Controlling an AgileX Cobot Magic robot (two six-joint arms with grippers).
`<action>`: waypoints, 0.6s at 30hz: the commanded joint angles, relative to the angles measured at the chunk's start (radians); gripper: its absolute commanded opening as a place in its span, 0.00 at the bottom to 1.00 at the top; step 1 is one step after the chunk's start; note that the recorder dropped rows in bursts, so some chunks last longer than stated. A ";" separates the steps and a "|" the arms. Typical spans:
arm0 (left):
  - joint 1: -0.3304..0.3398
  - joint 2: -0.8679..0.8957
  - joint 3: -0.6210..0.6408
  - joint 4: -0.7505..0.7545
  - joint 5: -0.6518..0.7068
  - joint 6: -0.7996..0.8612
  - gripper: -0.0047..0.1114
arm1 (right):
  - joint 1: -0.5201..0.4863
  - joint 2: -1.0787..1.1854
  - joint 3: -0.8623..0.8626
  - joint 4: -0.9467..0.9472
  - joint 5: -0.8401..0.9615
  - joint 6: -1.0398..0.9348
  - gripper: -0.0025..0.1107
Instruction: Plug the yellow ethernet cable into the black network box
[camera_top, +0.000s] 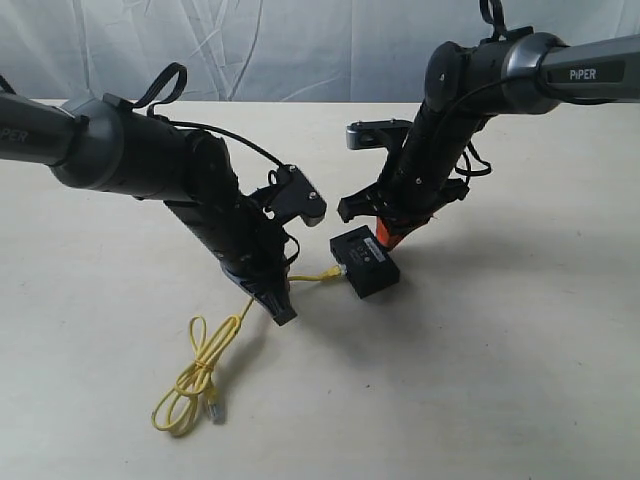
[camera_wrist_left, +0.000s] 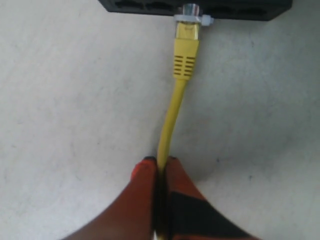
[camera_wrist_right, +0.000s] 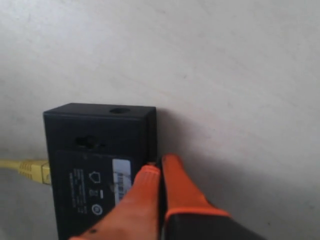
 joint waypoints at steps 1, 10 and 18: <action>-0.004 -0.013 -0.003 -0.024 -0.036 -0.002 0.04 | 0.009 -0.009 -0.002 0.017 0.017 -0.006 0.02; -0.004 -0.013 -0.003 -0.024 -0.036 -0.002 0.04 | 0.007 -0.009 -0.002 -0.052 -0.034 0.062 0.02; -0.004 -0.013 -0.003 -0.024 -0.036 -0.002 0.04 | 0.007 -0.066 -0.002 -0.125 -0.046 0.112 0.02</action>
